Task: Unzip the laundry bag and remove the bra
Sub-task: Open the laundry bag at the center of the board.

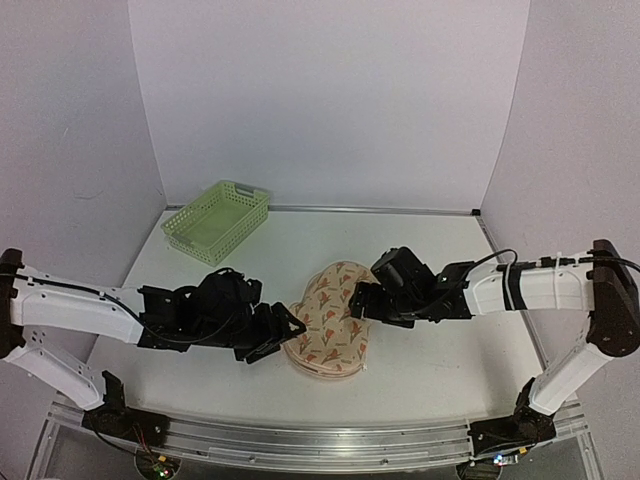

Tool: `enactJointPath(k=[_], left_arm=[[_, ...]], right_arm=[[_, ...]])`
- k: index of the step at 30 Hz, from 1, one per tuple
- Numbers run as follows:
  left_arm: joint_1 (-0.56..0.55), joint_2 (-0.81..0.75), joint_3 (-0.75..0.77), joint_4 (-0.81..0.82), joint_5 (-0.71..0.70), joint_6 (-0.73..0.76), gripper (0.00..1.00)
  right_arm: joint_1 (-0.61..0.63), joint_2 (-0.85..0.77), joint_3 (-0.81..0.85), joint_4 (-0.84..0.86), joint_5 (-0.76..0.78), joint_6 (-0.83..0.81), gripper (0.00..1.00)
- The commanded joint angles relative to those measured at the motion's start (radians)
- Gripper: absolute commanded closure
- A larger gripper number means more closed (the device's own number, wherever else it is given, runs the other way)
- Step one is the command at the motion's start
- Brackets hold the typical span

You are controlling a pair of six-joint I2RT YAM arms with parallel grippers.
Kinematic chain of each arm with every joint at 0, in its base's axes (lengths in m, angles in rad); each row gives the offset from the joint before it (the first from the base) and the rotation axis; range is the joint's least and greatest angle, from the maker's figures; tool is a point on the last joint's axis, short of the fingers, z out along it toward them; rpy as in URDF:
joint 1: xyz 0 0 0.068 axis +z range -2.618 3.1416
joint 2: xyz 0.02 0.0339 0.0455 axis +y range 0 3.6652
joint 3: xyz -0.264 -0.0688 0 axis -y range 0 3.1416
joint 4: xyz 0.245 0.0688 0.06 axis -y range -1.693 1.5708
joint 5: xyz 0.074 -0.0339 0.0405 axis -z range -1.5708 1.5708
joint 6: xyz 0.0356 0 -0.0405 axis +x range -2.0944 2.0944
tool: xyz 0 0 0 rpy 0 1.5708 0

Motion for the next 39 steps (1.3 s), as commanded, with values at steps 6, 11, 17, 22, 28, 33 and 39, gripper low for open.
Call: enactJointPath(k=[6,11,17,22,28,33,39], left_arm=[[0.144,0.009,0.18,-0.248,-0.067,0.314,0.26],[0.251,0.11,0.28,-0.254,0.02,0.511,0.26],[0.337,0.288,0.389,-0.248,0.165,0.636,0.27],[0.353,0.411,0.468,-0.231,0.252,0.709,0.27],[0.384,0.518,0.511,-0.187,0.367,0.737,0.32],[0.393,0.547,0.516,-0.16,0.421,0.726,0.36],[0.399,0.528,0.495,-0.145,0.432,0.712,0.47]], right_arm=[[-0.005,-0.025,0.041,0.044,0.006,-0.039,0.09],[-0.006,-0.059,0.011,0.044,0.009,-0.046,0.09],[-0.005,-0.099,-0.031,0.044,-0.001,-0.046,0.1],[-0.005,-0.125,-0.062,0.044,-0.01,-0.032,0.1],[-0.005,-0.127,-0.08,0.047,-0.025,-0.017,0.11],[-0.005,-0.131,-0.086,0.054,-0.036,-0.011,0.11],[-0.005,-0.127,-0.101,0.068,-0.045,-0.003,0.11]])
